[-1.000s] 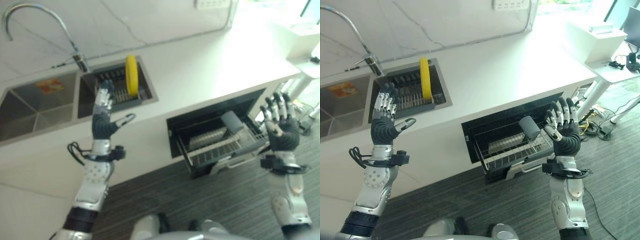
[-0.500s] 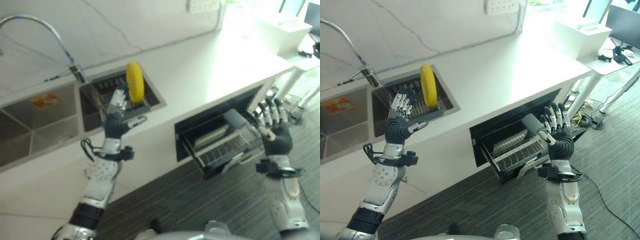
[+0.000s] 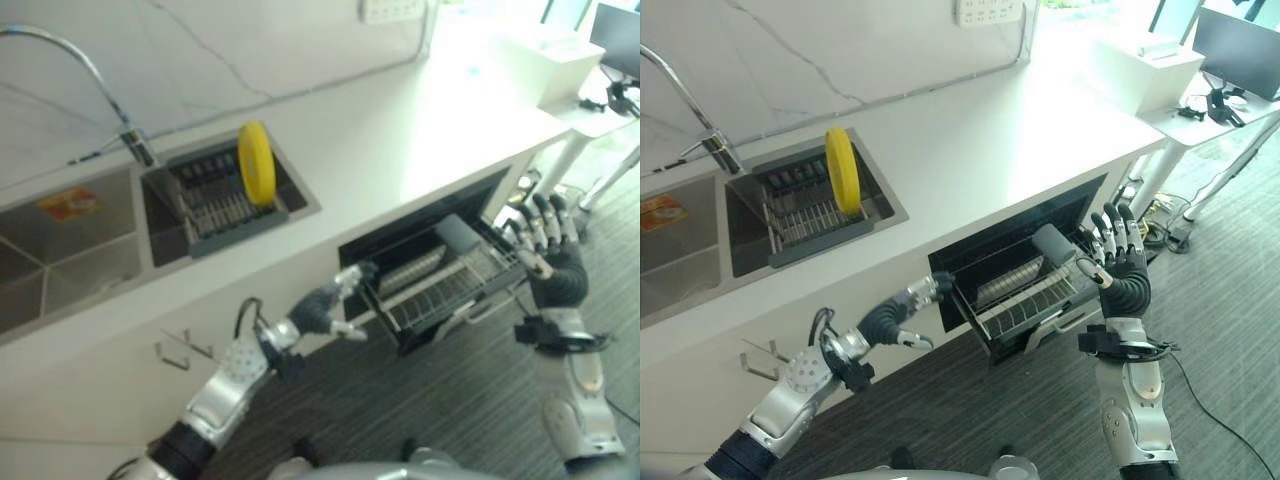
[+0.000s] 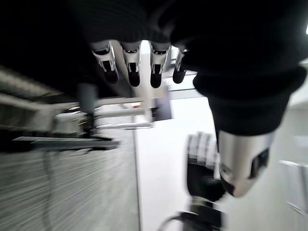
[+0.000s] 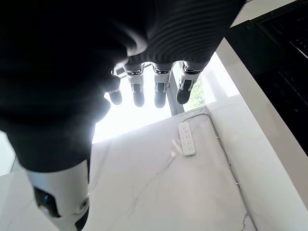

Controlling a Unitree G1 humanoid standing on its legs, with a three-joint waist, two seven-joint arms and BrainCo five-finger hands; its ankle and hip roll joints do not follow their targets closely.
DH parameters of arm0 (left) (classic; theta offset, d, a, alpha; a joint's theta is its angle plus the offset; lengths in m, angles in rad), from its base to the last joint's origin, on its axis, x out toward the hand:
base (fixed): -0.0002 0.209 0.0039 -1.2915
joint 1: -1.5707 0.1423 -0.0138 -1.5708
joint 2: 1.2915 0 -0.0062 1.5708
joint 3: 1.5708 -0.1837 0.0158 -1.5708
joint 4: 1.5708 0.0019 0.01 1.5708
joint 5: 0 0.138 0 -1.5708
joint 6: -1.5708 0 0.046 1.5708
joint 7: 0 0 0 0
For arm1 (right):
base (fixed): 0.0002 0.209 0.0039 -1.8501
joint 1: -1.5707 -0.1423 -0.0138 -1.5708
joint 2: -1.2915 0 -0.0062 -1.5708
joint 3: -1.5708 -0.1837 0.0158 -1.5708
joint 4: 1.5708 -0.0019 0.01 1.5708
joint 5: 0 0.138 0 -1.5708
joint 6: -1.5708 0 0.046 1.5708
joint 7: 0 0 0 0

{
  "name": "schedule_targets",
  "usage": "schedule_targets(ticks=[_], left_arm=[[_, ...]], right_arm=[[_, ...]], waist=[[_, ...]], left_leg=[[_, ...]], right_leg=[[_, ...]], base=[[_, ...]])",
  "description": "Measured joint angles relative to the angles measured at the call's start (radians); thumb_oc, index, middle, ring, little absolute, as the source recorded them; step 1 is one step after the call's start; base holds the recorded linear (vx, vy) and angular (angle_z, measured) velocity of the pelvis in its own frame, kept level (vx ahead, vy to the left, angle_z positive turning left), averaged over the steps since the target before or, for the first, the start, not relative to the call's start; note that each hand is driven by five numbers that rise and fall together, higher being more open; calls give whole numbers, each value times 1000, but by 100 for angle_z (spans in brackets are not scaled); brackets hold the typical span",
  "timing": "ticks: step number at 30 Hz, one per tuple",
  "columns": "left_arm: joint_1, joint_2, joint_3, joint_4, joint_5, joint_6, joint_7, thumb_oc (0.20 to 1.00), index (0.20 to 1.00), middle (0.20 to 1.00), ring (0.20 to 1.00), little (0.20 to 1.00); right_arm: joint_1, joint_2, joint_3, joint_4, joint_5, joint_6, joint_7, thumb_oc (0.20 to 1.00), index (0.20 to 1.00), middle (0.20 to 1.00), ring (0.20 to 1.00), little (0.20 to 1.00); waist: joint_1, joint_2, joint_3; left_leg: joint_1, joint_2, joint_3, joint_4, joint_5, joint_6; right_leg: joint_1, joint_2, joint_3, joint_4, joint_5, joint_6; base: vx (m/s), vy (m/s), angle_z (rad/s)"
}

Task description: Place the dishes in the dishwasher.

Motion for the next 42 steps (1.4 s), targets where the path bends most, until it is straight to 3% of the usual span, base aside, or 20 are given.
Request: schedule_targets(ticks=[3,5,11,12,13,15,17,19,22,23,24,25,27,28,29,30,33,36,39,42], left_arm=[[71,-42,-6,401,72,59,77,1000,1000,1000,1000,1000],[125,-30,1,467,105,78,115,1000,1000,1000,1000,1000],[73,-161,112,860,239,11,234,1000,1000,1000,1000,1000],[72,-160,116,855,263,4,289,1000,1000,1000,1000,1000],[76,-168,126,855,299,26,335,1000,1000,1000,1000,1000],[89,-161,156,876,297,68,363,1000,1000,1000,1000,1000],[94,-168,190,877,295,93,371,1000,1000,1000,1000,1000],[70,-196,218,897,294,93,389,1000,1000,1000,1000,1000],[79,-232,230,875,256,87,409,1000,1000,1000,1000,1000],[78,-231,246,897,253,70,417,1000,1000,1000,1000,1000],[51,-212,271,892,249,61,429,1000,1000,1000,1000,1000],[60,-194,266,888,248,54,434,1000,1000,1000,1000,1000],[85,-210,266,904,248,49,432,1000,1000,1000,1000,1000],[76,-230,266,929,248,47,431,1000,1000,1000,1000,1000],[71,-233,266,939,249,47,427,1000,1000,1000,1000,1000],[70,-233,266,938,249,46,425,1000,1000,1000,1000,1000],[44,-246,264,931,249,36,423,1000,1000,1000,1000,1000],[41,-262,262,917,249,9,424,1000,1000,1000,1000,1000],[61,-259,257,920,249,-4,425,1000,1000,1000,1000,1000],[85,-242,258,918,218,-28,426,1000,1000,1000,1000,1000]], right_arm=[[-14,-38,-8,-1,25,0,21,1000,1000,1000,1000,1000],[-14,-39,-9,0,40,0,23,1000,1000,1000,1000,1000],[-11,40,-7,-1,40,15,-6,1000,1000,1000,1000,1000],[-4,45,-5,-3,38,22,-17,1000,1000,1000,1000,1000],[-10,49,12,-2,38,24,-22,1000,1000,1000,1000,1000],[-16,48,45,-6,32,34,-24,1000,1000,1000,1000,1000],[-38,48,46,-18,29,36,-29,1000,1000,1000,1000,1000],[-50,6,32,-18,31,40,-35,1000,1000,1000,1000,1000],[-54,-65,24,4,51,41,-24,1000,1000,1000,1000,1000],[-58,-64,19,17,52,37,-15,1000,1000,1000,1000,1000],[-56,-49,11,40,53,39,-13,1000,1000,1000,1000,1000],[-75,-52,17,65,55,41,-6,1000,1000,1000,1000,1000],[-127,-43,29,89,59,37,-1,1000,1000,1000,1000,1000],[-125,-41,25,101,55,38,1,1000,1000,1000,1000,1000],[-112,-43,24,104,51,39,2,1000,1000,1000,1000,1000],[-106,-43,22,103,50,39,3,1000,1000,1000,1000,1000],[-78,-43,6,66,50,37,4,1000,1000,1000,1000,1000],[-36,-21,-11,49,49,40,28,1000,1000,1000,1000,1000],[-36,-10,-3,47,36,41,39,1000,1000,1000,1000,1000],[-42,-10,4,46,19,41,42,1000,1000,1000,1000,1000]], waist=[[-3,-4,-1],[12,-15,-2],[21,-61,-13],[23,-61,-14],[26,-67,-16],[18,-95,-21],[23,-110,-21],[21,-87,-12],[30,-26,-3],[27,-32,7],[20,-70,31],[47,-74,32],[50,-34,44],[40,-11,48],[26,-4,49],[19,-4,49],[-18,-4,48],[-32,-3,43],[-16,-22,40],[21,-26,40]], left_leg=[[11,-5,0,-2,-5,-5],[11,-15,-1,-2,-8,0],[26,-93,-2,-38,-37,50],[26,-84,18,-55,-28,73],[19,-67,44,-53,-27,75],[8,-52,57,-48,-13,71],[1,-59,83,-20,-23,64],[-21,-65,39,17,-36,56],[-43,-48,24,76,-43,40],[-108,-40,-20,211,-55,18],[-234,-30,-89,440,-52,-16],[-304,-4,-117,498,-62,-28],[-271,66,-159,201,-27,-70],[-254,116,-165,108,-2,-98],[-232,150,-136,53,0,-100],[-221,156,-122,32,1,-100],[-111,118,-90,-28,6,-96],[-3,19,-90,-60,60,-35],[-6,-32,-88,-56,42,-8],[-6,-54,-91,-57,34,5]], right_leg=[[6,-1,14,-1,0,0],[4,-9,15,1,2,3],[-51,-89,44,116,0,58],[-89,-82,41,139,55,58],[-128,-53,-2,182,24,55],[-156,49,-13,217,-61,2],[-124,79,-76,148,-71,-50],[-64,109,-59,37,-45,-97],[-37,124,-76,14,-45,-118],[-38,128,-52,13,-69,-156],[-43,117,-12,21,-73,-171],[-45,122,9,12,-58,-144],[-38,160,38,7,-56,-131],[-31,183,46,10,-55,-131],[-15,190,44,8,-50,-142],[-7,189,44,6,-49,-144],[37,185,45,-29,-48,-146],[54,166,47,-32,-59,-127],[51,112,44,-29,-62,-87],[66,93,39,-53,-54,-65]], base=[[94,110,-7],[104,198,1],[106,134,-4],[74,-73,-45],[39,-115,-55],[21,-158,-32],[16,-221,-17],[-18,-205,25],[30,-177,33],[59,-8,55],[113,135,24],[187,197,-30],[227,230,-66],[156,198,-35],[126,181,-19],[128,158,-19],[122,100,-13],[141,68,1],[65,-11,8],[57,-17,8]])
